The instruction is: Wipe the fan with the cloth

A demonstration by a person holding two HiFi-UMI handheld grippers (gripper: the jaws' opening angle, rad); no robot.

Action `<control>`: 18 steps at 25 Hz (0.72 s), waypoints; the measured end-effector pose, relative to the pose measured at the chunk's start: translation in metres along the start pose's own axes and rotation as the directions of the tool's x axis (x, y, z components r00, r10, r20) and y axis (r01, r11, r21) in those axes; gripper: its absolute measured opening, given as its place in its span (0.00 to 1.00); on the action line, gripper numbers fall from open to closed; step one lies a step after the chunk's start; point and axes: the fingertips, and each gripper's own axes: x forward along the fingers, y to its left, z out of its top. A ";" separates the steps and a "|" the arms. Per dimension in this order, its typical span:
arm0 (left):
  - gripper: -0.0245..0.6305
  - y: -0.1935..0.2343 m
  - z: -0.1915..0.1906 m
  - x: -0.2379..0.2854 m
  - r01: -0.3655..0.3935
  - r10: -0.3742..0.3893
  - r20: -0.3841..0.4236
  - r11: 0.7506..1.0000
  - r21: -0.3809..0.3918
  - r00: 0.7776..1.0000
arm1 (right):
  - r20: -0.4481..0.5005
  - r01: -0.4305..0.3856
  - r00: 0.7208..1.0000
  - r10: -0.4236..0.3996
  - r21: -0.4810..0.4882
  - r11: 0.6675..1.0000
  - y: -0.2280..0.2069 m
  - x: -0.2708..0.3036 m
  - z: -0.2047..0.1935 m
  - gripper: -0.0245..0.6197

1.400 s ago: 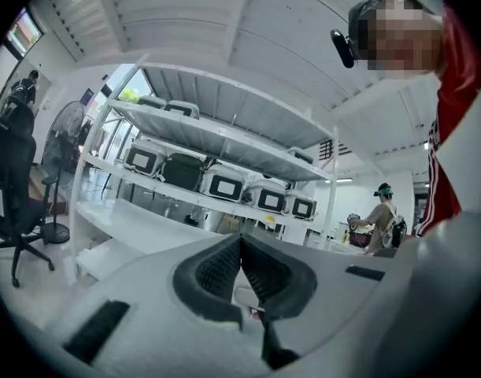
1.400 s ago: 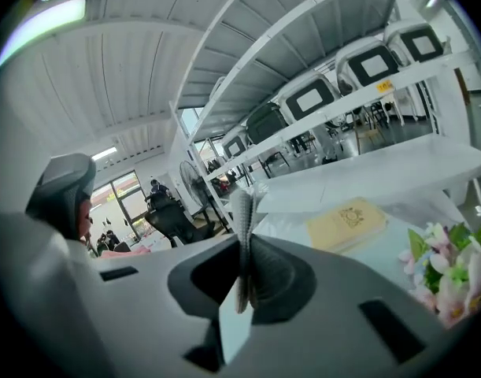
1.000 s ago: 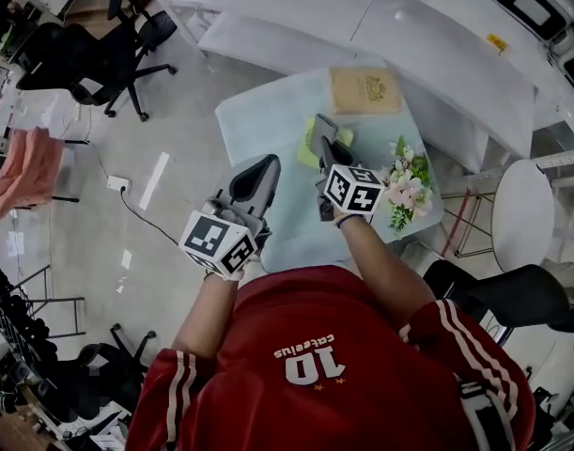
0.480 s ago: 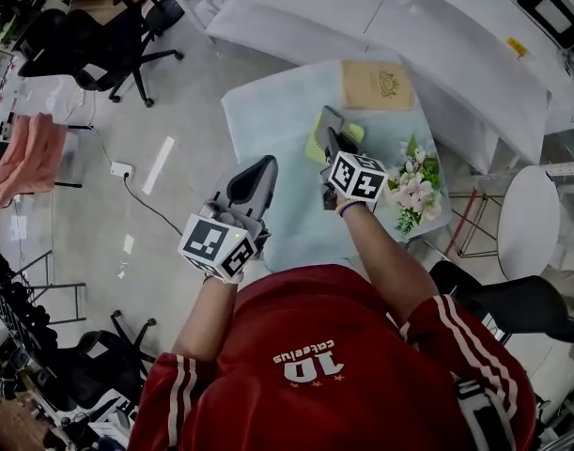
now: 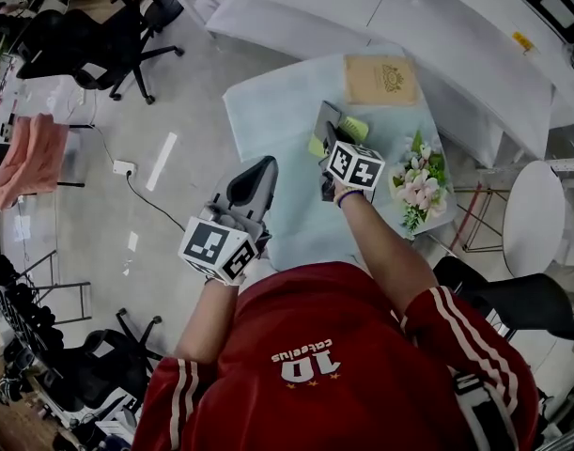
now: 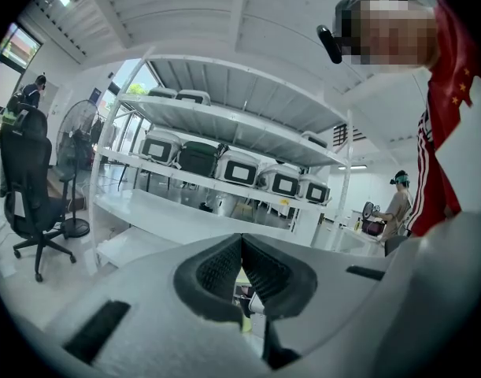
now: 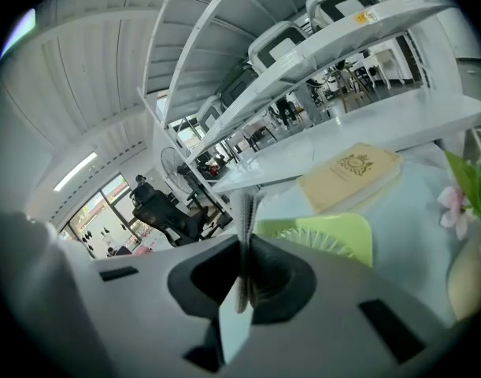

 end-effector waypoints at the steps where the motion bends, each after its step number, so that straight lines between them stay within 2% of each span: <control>1: 0.04 0.002 -0.001 -0.001 -0.005 0.005 -0.001 1.000 -0.003 1.000 | -0.001 0.003 1.000 -0.003 0.003 1.000 0.000 0.001 0.000 0.07; 18: 0.04 0.005 -0.002 -0.009 -0.020 0.020 0.002 0.999 -0.045 1.000 | -0.017 0.032 0.999 -0.031 0.034 0.999 -0.009 0.010 -0.009 0.07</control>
